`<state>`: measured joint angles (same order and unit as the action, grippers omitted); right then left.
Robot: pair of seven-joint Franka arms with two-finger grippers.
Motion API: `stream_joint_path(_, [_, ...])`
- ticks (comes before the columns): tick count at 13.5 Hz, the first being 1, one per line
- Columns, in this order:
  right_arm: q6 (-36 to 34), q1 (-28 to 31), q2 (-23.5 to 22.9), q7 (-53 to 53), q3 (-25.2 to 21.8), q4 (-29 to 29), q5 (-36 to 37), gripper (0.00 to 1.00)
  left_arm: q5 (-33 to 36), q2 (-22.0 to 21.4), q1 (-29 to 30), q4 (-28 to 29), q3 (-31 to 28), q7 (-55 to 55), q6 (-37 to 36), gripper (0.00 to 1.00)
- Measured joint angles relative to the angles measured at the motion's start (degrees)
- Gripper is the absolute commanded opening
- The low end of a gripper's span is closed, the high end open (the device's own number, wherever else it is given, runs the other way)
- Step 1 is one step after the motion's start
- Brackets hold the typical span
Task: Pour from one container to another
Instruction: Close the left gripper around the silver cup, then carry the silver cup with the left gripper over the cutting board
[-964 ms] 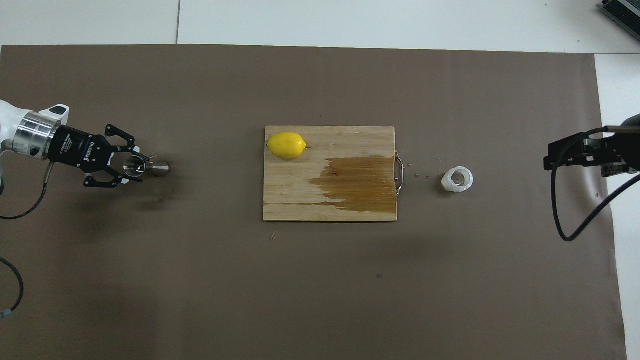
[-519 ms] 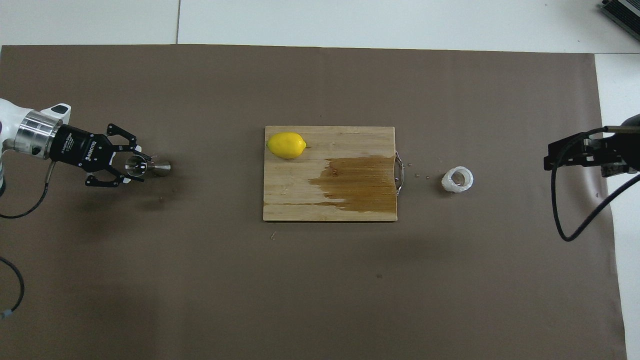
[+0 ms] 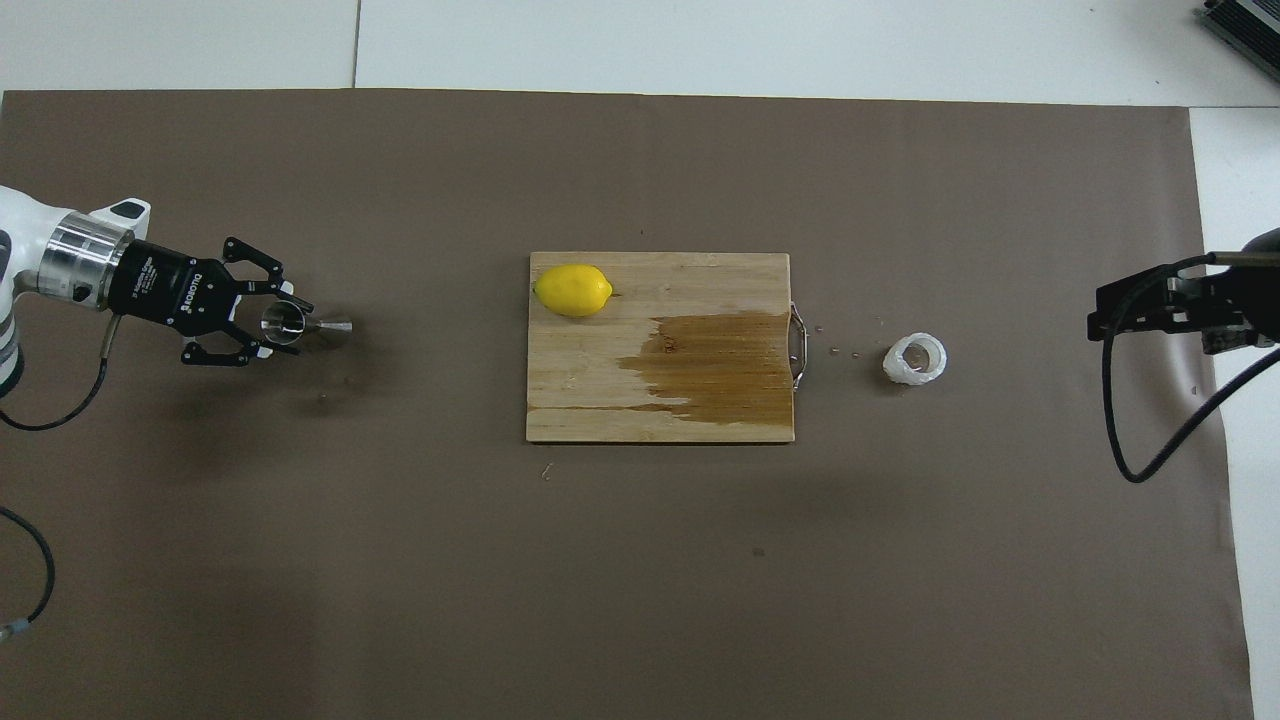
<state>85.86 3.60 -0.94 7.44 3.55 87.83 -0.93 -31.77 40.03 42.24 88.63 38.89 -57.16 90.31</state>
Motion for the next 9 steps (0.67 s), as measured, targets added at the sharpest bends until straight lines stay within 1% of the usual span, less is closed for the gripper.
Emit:
stream_joint_path(2, [0.0, 0.0, 0.0, 0.0, 0.0, 0.0, 0.0, 1.0, -1.2, -0.3, -0.6, -0.1, 0.8, -1.6, 0.2, 0.36])
stream_joint_path(5, [0.0, 0.0, 0.0, 0.0, 0.0, 0.0, 0.0, 1.0, -4.2, -1.6, -2.9, -0.2, 1.1, -4.2, 1.2, 0.32])
stream_joint_path(8, [0.0, 0.0, 0.0, 0.0, 0.0, 0.0, 0.0, 1.0, -8.0, -3.5, -6.8, 0.1, 1.2, -7.0, 3.0, 0.24])
stream_joint_path(9, [0.0, 0.0, 0.0, 0.0, 0.0, 0.0, 0.0, 1.0, -9.4, -4.1, -8.1, 0.6, 1.2, -7.5, 3.7, 0.23])
